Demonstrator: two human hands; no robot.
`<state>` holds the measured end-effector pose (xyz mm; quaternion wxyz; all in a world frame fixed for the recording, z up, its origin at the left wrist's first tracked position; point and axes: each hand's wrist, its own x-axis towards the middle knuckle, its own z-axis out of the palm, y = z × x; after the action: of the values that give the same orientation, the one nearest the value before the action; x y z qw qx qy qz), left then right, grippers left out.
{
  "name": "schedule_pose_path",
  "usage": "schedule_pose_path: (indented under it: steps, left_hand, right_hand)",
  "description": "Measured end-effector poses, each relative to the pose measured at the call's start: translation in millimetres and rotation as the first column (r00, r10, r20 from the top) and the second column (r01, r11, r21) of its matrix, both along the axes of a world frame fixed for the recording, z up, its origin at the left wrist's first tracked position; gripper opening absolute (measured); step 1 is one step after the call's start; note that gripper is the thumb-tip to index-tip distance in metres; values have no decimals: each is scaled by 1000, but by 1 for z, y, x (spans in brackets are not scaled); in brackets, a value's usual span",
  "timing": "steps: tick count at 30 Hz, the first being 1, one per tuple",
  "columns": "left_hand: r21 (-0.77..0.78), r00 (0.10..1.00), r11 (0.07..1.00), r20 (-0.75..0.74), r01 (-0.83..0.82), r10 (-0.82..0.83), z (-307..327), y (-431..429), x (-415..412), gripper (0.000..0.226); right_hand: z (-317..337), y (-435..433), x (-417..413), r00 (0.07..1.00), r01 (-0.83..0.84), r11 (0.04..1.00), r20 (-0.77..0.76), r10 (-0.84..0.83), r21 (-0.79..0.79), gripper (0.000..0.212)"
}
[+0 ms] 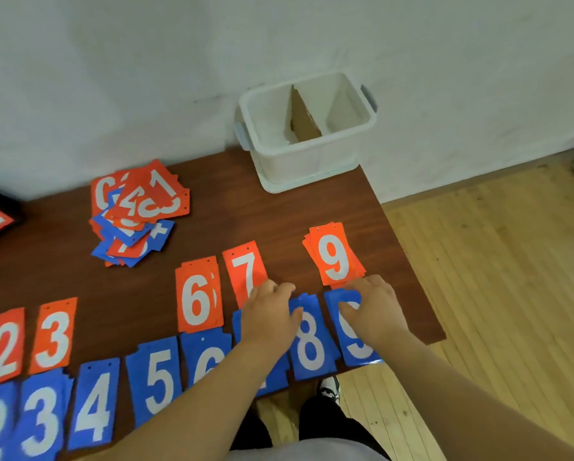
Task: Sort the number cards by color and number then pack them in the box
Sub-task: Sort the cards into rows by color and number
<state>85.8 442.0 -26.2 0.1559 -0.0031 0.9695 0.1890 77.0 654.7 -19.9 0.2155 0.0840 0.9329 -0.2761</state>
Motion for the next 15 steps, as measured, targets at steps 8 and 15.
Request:
schedule_pose_path:
  steps: [8, 15]
  left_hand:
    - [-260, 930, 898, -6, -356, 367, 35, -190, -7, 59]
    - [-359, 859, 803, 7, -476, 512, 27, -348, -33, 71]
  right_hand:
    - [31, -142, -74, 963, -245, 966, -96, 252, 85, 54]
    - [28, -269, -129, 936, -337, 919, -32, 350, 205, 61]
